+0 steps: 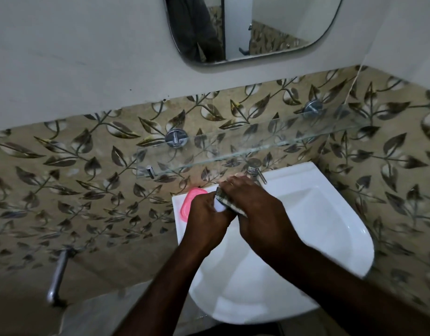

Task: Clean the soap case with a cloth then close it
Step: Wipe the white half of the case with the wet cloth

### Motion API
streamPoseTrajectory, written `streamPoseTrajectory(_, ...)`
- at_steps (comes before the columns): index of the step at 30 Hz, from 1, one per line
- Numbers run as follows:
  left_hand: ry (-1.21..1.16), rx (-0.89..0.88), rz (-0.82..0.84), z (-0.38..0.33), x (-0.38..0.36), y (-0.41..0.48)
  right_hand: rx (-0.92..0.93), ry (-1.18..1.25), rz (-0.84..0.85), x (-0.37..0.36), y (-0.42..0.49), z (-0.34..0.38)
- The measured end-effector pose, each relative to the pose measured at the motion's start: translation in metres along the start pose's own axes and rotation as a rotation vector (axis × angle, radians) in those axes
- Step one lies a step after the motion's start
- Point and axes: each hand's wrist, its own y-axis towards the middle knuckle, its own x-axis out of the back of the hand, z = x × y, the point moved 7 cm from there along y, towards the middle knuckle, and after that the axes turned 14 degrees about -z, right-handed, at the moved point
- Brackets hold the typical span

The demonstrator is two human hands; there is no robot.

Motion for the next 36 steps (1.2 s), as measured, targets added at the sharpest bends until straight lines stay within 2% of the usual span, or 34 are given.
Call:
streamPoseTrajectory(1,0.013,-0.003,-0.008,-0.001,0.001,-0.001,-0.001,0.02,0.014,0.0,0.001,-0.006)
streamPoseTrajectory(4,0.1,-0.02,-0.016,-0.006,-0.001,-0.012,-0.31,0.033,0.036,0.005,0.007,-0.05)
streamPoseTrajectory(5,0.111,-0.028,-0.019,-0.008,-0.002,-0.014,-0.355,0.016,0.033,0.007,0.007,-0.054)
streamPoseTrajectory(6,0.112,-0.033,-0.025,-0.01,-0.001,-0.013,-0.319,-0.008,-0.004,0.01,0.01,-0.045)
streamPoseTrajectory(8,0.08,-0.043,-0.035,-0.014,0.001,-0.007,-0.12,-0.027,-0.082,0.013,0.012,-0.013)
streamPoseTrajectory(10,0.033,-0.066,-0.035,-0.017,0.002,-0.004,0.055,-0.024,-0.061,0.008,0.006,0.005)
streamPoseTrajectory(12,0.055,-0.091,-0.044,-0.02,0.003,-0.006,0.015,0.015,-0.045,0.006,0.006,-0.01)
streamPoseTrajectory(15,0.1,-0.1,-0.052,-0.022,-0.002,-0.012,-0.237,0.0,-0.103,0.011,0.008,-0.05)
streamPoseTrajectory(16,0.098,-0.097,-0.054,-0.022,-0.003,-0.012,-0.267,-0.002,-0.105,0.012,0.007,-0.052)
streamPoseTrajectory(17,0.096,-0.085,-0.057,-0.022,-0.004,-0.011,-0.241,-0.001,-0.119,0.012,0.008,-0.045)
streamPoseTrajectory(20,0.047,-0.07,-0.046,-0.019,-0.005,-0.003,0.019,0.018,-0.104,0.008,0.004,-0.009)
streamPoseTrajectory(22,0.06,-0.064,-0.063,-0.018,-0.004,-0.002,0.056,0.076,-0.069,0.005,0.003,-0.017)
streamPoseTrajectory(26,0.074,-0.026,-0.082,-0.018,-0.007,-0.011,-0.331,0.17,-0.077,0.004,0.008,-0.068)
streamPoseTrajectory(28,0.063,-0.028,-0.085,-0.022,-0.009,-0.01,-0.26,0.14,-0.121,0.009,0.011,-0.052)
streamPoseTrajectory(31,0.019,-0.067,-0.071,-0.023,-0.007,-0.001,0.047,0.115,-0.121,0.013,0.007,-0.014)
streamPoseTrajectory(32,0.02,-0.084,-0.078,-0.024,-0.005,-0.001,0.092,0.125,-0.097,0.012,0.008,-0.014)
streamPoseTrajectory(34,0.06,-0.065,-0.107,-0.019,-0.004,-0.003,0.006,0.165,-0.069,0.009,0.012,-0.035)
streamPoseTrajectory(36,0.047,-0.002,-0.104,-0.014,-0.006,-0.008,-0.291,0.286,-0.028,0.004,0.016,-0.067)
